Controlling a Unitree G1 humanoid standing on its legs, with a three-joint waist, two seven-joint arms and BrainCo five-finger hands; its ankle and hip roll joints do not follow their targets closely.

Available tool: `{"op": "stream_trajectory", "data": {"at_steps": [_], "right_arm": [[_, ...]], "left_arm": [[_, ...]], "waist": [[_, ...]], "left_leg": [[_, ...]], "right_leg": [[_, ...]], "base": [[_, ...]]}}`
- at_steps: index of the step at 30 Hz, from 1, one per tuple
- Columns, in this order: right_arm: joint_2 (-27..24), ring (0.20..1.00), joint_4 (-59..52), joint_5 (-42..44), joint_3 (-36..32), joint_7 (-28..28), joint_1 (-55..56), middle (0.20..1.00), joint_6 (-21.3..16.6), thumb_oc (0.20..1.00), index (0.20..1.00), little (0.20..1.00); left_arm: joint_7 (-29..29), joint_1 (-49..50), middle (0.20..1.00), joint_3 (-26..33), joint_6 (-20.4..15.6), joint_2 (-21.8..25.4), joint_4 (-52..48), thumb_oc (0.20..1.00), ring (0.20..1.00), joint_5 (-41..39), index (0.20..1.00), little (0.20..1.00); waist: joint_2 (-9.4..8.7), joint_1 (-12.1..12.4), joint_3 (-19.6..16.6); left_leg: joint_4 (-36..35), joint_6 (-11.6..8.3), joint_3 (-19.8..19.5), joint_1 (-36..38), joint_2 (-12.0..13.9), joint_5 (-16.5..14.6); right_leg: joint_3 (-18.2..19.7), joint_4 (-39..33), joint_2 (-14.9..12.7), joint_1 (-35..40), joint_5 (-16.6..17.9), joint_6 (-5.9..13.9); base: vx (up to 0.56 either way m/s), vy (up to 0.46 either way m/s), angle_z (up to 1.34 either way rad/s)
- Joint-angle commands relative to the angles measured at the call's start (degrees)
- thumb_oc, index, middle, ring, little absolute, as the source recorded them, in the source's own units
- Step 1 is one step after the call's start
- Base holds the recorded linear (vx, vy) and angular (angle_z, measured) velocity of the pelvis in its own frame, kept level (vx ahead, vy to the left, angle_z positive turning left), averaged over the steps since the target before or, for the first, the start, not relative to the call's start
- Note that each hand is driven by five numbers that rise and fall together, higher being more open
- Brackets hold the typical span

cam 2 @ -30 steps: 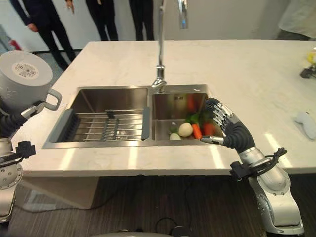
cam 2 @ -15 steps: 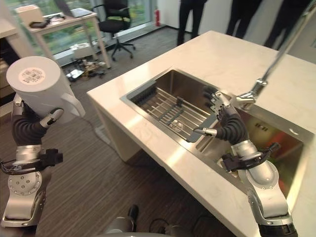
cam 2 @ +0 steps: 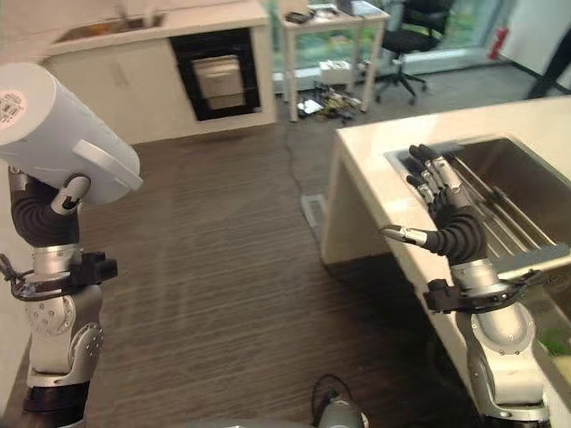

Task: Place the dishes in the dishwasher.

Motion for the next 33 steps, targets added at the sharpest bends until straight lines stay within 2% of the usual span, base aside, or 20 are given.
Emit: {"op": "stream_trajectory", "data": {"at_steps": [1, 2, 3, 6, 8, 10, 13, 22, 33], "right_arm": [[2.52, 1.000, -1.18, -0.43, -1.28, -0.68, -2.04, 1.000, -1.44, 1.000, 1.000, 1.000], [3.12, 1.000, -1.71, -0.38, -0.96, -0.68, -2.01, 1.000, -1.27, 1.000, 1.000, 1.000], [3.38, 1.000, -1.99, -0.53, -0.79, -0.70, -1.84, 1.000, -1.32, 1.000, 1.000, 1.000], [2.29, 1.000, -2.25, -0.31, -1.68, -2.64, -0.81, 1.000, -2.18, 1.000, 1.000, 1.000], [1.45, 1.000, -2.67, 0.50, -2.04, -2.55, -0.46, 1.000, -2.92, 1.000, 1.000, 1.000], [0.86, 1.000, -3.27, 1.22, -1.76, -1.81, -0.72, 1.000, -3.35, 1.000, 1.000, 1.000], [0.27, 1.000, -3.56, 1.00, -0.19, -2.30, -2.68, 1.000, -1.97, 1.000, 1.000, 1.000], [0.52, 1.000, -3.64, 0.87, 1.53, -3.81, -4.44, 1.000, -0.56, 1.000, 1.000, 1.000], [0.66, 1.000, -4.04, 1.84, 1.47, -3.13, -3.17, 1.000, -0.37, 1.000, 1.000, 1.000]], "left_arm": [[-1.81, -1.03, 0.200, 2.34, -2.59, 4.31, -3.83, 0.200, 0.200, -2.62, 0.200, 0.200], [-1.64, -1.15, 0.200, 2.20, -2.33, 4.27, -4.51, 0.200, 0.200, -2.47, 0.200, 0.200], [-1.55, -1.38, 0.200, 1.91, -2.46, 4.33, -4.81, 0.200, 0.200, -2.42, 0.200, 0.200], [-2.64, -3.57, 0.200, -0.39, -2.80, 4.40, -4.41, 0.200, 0.200, -2.61, 0.200, 0.200], [-1.94, -4.39, 0.200, -1.56, -3.05, 4.12, -4.52, 0.200, 0.200, -1.26, 0.200, 0.200], [-0.31, -4.50, 0.200, -1.81, -3.51, 4.21, -4.68, 0.200, 0.200, -0.05, 0.200, 0.200], [1.44, -3.85, 0.200, -0.99, -2.68, 5.05, -4.76, 0.200, 0.200, -0.02, 0.200, 0.200], [1.41, -3.17, 0.200, -0.56, -1.54, 5.66, -4.87, 0.200, 0.200, 0.09, 0.200, 0.200], [-2.21, -3.23, 0.200, -1.89, -0.90, 5.99, -4.78, 0.200, 0.200, -0.29, 0.200, 0.200]], "waist": [[-1.78, -0.40, -1.07], [-1.89, -0.16, -0.78], [-1.90, -0.41, -0.59], [-2.26, -2.28, -0.96], [-2.62, -2.74, -1.32], [-2.69, -2.38, -1.45], [-2.27, -1.13, -1.98], [-1.79, -0.19, -2.48], [-1.31, -1.83, -2.92]], "left_leg": [[4.31, -4.59, -5.01, -1.03, 2.81, 1.25], [4.31, -4.13, -6.24, -1.31, 2.09, 1.21], [4.31, -3.77, -7.72, -1.67, 1.53, 1.34], [4.31, -2.59, -13.26, -3.64, -0.89, 2.92], [4.31, -2.11, -15.02, -4.34, -2.14, 3.01], [4.31, -1.95, -15.35, -4.58, -2.51, 2.98], [4.31, -2.19, -15.01, -4.96, -2.18, 3.27], [4.31, -2.71, -13.85, -5.10, -1.09, 3.62], [4.31, -2.51, -14.87, -5.07, -1.47, 3.64]], "right_leg": [[-1.09, -3.55, 0.23, 6.84, 4.88, 5.14], [-0.46, -3.55, 0.23, 6.85, 5.72, 5.17], [1.89, -3.55, 1.30, 6.64, 5.40, 4.86], [12.09, -3.55, 7.68, 6.23, 1.23, 3.13], [14.58, -3.55, 9.26, 6.23, 0.19, 2.58], [14.03, -3.55, 9.09, 6.46, -0.85, 2.43], [12.32, -3.55, 8.36, 6.82, -1.90, 2.42], [10.32, -3.55, 8.21, 7.51, -2.86, 2.10], [13.88, -3.55, 10.73, 7.10, -3.23, 1.31]], "base": [[-0.04, 0.343, 0.24], [-0.05, 0.243, 0.27], [-0.08, 0.197, 0.31], [-0.04, 0.067, 0.48], [-0.05, -0.001, 1.37], [-0.08, -0.034, 1.01], [-0.05, -0.061, 0.00], [-0.03, -0.080, 0.03], [-0.01, -0.026, -0.08]]}}
